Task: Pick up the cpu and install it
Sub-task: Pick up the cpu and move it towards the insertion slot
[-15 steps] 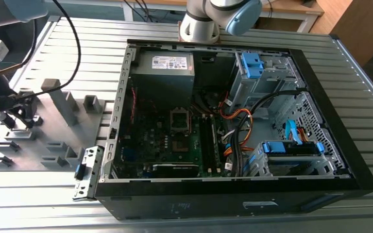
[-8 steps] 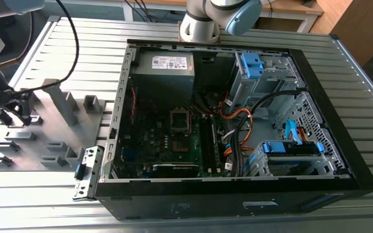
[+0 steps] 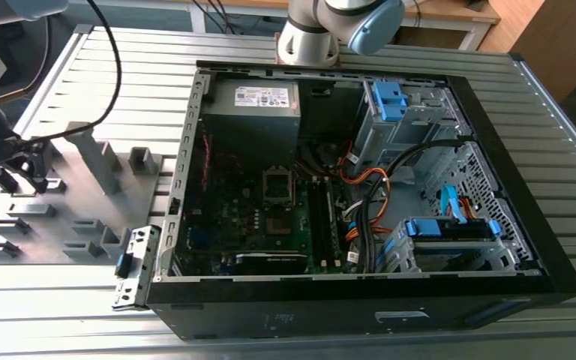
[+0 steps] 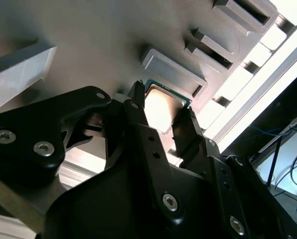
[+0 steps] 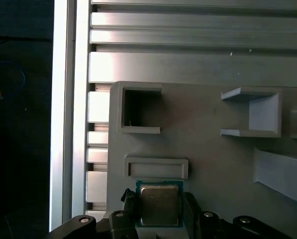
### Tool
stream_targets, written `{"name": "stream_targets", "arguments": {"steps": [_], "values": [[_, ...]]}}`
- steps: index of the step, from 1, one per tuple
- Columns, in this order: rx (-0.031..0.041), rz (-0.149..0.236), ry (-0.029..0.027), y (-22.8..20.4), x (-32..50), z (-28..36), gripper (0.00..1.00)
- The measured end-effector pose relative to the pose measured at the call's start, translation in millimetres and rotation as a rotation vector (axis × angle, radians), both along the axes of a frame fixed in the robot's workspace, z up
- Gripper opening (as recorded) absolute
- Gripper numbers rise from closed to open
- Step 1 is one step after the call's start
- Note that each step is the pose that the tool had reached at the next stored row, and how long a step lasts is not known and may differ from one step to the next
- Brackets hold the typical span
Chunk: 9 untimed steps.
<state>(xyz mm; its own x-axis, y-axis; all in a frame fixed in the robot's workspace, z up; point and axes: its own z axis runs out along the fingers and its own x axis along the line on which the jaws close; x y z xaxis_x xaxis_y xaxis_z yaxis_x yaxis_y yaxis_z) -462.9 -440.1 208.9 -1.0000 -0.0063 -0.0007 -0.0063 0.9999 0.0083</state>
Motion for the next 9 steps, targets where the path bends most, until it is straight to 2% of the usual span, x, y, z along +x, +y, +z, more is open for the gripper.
{"name": "stream_targets", "arguments": {"steps": [3, 9], "values": [[0.0, 0.0, 0.0, 0.0, 0.0, 5.1, 0.47], [-0.0001, 0.0, 0.0001, 0.0, 0.0, 20.3, 0.47]]}}
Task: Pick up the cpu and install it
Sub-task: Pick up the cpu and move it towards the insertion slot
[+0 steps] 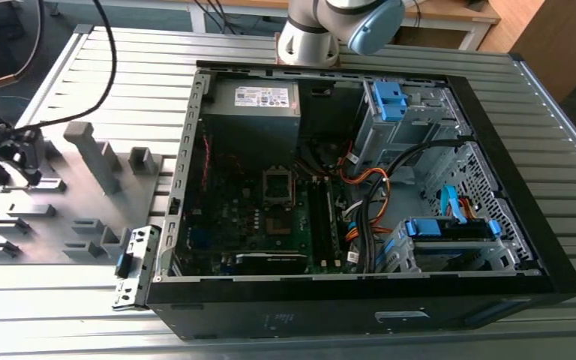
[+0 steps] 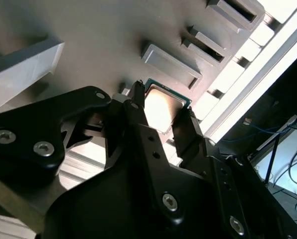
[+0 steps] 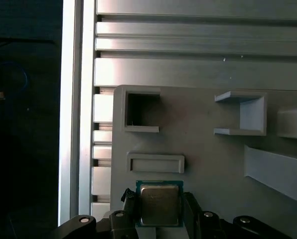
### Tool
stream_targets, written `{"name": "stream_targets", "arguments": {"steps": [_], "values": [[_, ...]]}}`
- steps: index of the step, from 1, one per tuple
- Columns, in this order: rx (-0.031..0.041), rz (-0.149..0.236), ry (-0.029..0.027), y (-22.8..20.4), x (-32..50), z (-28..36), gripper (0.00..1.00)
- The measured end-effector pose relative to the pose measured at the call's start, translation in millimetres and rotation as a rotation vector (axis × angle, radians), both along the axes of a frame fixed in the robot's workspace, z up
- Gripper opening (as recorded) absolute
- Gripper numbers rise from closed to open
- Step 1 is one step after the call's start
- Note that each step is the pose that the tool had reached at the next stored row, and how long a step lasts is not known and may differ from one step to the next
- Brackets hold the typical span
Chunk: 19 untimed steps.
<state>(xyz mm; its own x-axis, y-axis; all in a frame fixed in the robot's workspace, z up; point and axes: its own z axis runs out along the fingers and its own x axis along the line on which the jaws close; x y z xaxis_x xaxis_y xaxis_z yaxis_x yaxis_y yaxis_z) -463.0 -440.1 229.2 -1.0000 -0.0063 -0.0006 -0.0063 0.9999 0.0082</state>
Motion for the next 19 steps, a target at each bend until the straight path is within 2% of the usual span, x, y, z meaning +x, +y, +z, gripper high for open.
{"name": "stream_targets", "arguments": {"steps": [10, 12, 19], "values": [[0.0001, 0.0, -0.0001, 0.0, 0.1, 33.0, 0.47], [0.0, 0.0, 0.0002, 0.0, 0.1, 38.1, 0.47], [-0.0007, 0.0, 0.0014, 0.0, 0.1, 38.7, 0.47]]}}
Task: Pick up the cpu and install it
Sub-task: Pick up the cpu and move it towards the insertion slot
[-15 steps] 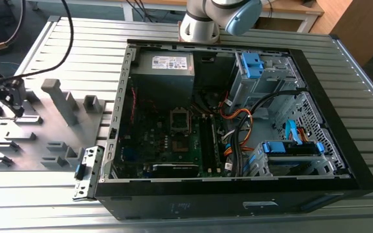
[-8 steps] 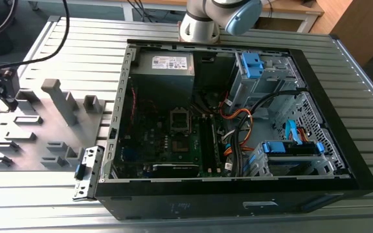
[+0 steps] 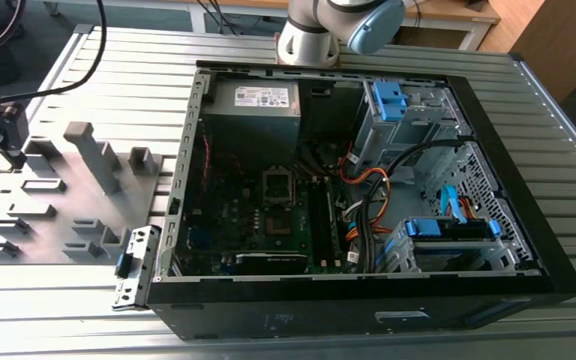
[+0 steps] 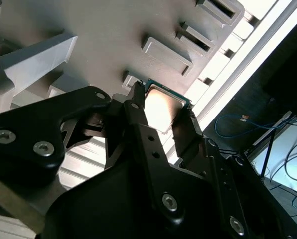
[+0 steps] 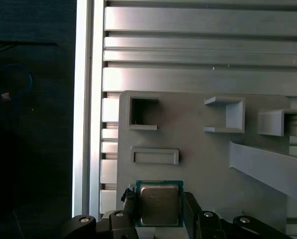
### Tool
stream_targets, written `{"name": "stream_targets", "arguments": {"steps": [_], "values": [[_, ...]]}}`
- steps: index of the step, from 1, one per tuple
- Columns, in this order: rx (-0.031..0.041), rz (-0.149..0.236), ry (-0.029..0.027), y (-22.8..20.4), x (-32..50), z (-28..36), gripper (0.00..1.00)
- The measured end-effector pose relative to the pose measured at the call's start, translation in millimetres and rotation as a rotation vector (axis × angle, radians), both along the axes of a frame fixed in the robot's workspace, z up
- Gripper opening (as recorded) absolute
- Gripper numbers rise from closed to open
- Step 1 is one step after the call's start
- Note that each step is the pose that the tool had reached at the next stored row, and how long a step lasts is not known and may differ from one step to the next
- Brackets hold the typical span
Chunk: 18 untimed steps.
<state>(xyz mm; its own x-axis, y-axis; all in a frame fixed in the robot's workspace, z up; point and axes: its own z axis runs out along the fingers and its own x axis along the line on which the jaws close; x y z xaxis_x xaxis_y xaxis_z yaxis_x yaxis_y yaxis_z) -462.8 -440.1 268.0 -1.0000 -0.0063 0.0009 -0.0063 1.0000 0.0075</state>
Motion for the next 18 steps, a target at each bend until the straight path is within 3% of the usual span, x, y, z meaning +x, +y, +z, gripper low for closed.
{"name": "stream_targets", "arguments": {"steps": [9, 18], "values": [[-0.0007, 0.0, 0.0011, 0.0, 0.0, 1.3, 0.47], [-0.0001, 0.0, 0.0007, 0.0, 0.1, 25.2, 0.47]]}}
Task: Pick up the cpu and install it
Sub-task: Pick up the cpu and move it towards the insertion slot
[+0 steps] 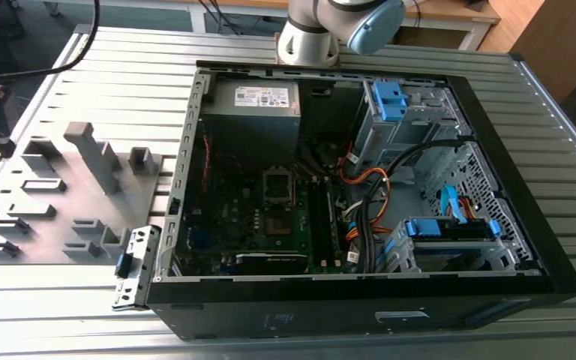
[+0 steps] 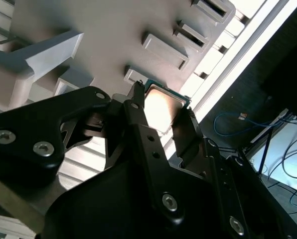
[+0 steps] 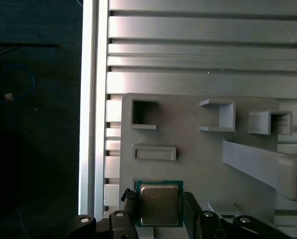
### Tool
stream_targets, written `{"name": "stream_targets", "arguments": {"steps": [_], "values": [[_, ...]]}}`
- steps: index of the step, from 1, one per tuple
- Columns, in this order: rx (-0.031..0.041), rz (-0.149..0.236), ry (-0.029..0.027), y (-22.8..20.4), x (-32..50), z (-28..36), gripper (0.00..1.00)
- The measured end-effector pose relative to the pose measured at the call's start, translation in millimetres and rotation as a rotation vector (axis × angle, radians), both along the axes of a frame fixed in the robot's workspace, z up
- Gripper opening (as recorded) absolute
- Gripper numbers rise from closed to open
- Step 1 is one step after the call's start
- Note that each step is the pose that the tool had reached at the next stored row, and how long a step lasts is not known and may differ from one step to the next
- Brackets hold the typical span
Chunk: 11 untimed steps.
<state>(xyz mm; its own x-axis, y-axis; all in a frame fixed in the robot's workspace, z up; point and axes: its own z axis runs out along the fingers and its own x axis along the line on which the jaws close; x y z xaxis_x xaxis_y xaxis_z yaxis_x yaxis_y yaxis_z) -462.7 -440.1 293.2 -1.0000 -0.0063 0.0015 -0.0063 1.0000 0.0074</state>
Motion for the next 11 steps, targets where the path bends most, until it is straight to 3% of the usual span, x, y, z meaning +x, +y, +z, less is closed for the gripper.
{"name": "stream_targets", "arguments": {"steps": [11], "values": [[0.0018, 0.0, 0.0, 0.0, 0.5, 38.2, 0.47]]}}
